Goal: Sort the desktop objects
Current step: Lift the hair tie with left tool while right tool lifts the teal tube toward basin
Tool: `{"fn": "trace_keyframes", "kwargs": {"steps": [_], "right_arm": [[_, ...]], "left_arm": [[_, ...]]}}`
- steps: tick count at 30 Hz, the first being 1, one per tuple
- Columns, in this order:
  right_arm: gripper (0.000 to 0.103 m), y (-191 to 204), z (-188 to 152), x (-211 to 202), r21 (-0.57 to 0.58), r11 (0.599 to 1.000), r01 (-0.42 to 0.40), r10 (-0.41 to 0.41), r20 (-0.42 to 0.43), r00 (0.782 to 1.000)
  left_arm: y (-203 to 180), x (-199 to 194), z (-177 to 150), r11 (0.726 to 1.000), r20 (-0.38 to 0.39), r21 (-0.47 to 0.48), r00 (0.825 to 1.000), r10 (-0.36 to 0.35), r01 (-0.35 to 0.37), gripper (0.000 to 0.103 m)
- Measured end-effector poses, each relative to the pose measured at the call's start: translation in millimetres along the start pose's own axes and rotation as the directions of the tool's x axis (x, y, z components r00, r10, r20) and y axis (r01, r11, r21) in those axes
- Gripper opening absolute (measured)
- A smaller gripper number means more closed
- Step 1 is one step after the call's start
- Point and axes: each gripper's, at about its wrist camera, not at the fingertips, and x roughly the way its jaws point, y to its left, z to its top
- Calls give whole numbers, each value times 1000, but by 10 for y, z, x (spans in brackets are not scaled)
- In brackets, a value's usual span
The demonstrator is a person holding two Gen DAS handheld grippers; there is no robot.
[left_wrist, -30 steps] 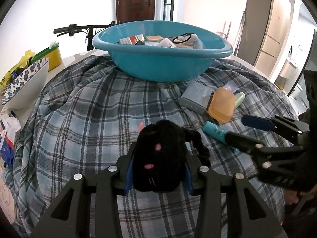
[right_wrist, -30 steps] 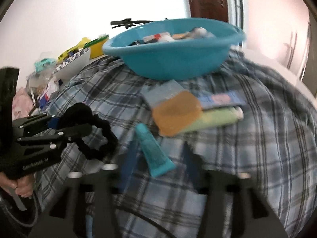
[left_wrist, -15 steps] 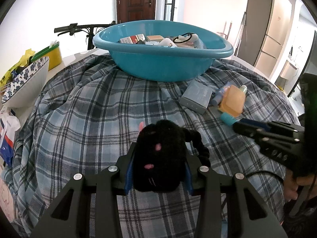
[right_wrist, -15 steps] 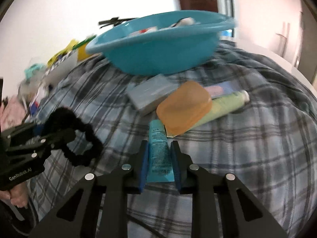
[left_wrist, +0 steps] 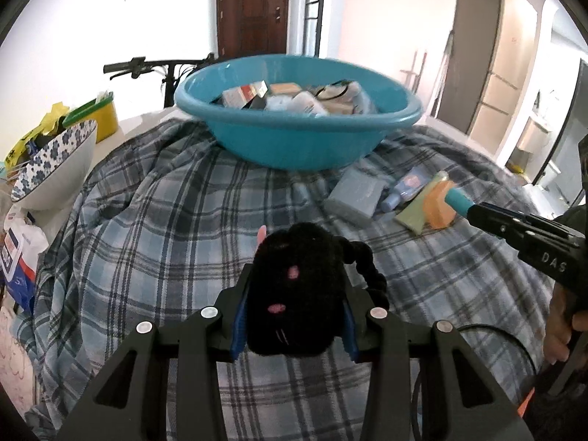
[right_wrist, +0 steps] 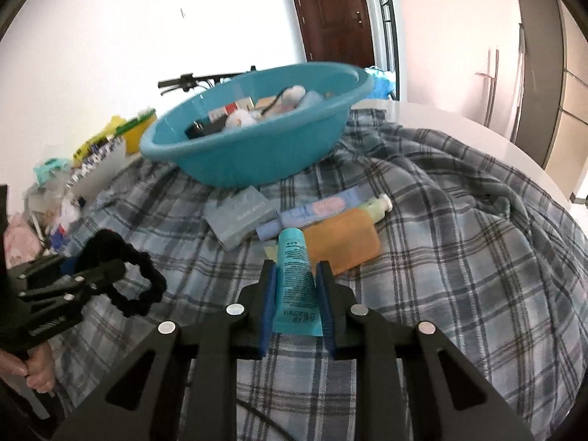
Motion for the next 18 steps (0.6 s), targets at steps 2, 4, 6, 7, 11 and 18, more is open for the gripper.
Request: {"fn": "trace_keyframes", "kwargs": {"steps": [2,4,6,7,11,18], "right_arm": [[20,47,30,-126,-12,1000,-8,8,29,1000],[20,108,71,-242,-27,1000,-7,9,61,998],[20,157,111,-348,-38,999,-17,20,85,996],[20,179,131,-394,-43,999,-21,25,95,995],[20,222,191,-628,-64,998,-24,32,129,991],[20,238,249,-998,-58,998,23,-12,183,983]], "left_arm": [[-39,-91,14,1000,26,10,1000,-6,6,42],[-73,-177,35,1000,56,15,998,-8,7,42],[-86,-246,60,1000,74,14,997,-9,8,42],[-87,-287,70,1000,85,12,996,-15,14,42],[-89,-413,123,999,121,8,992,-40,40,42],[-139,-554,172,998,148,12,987,-58,57,42]]}}
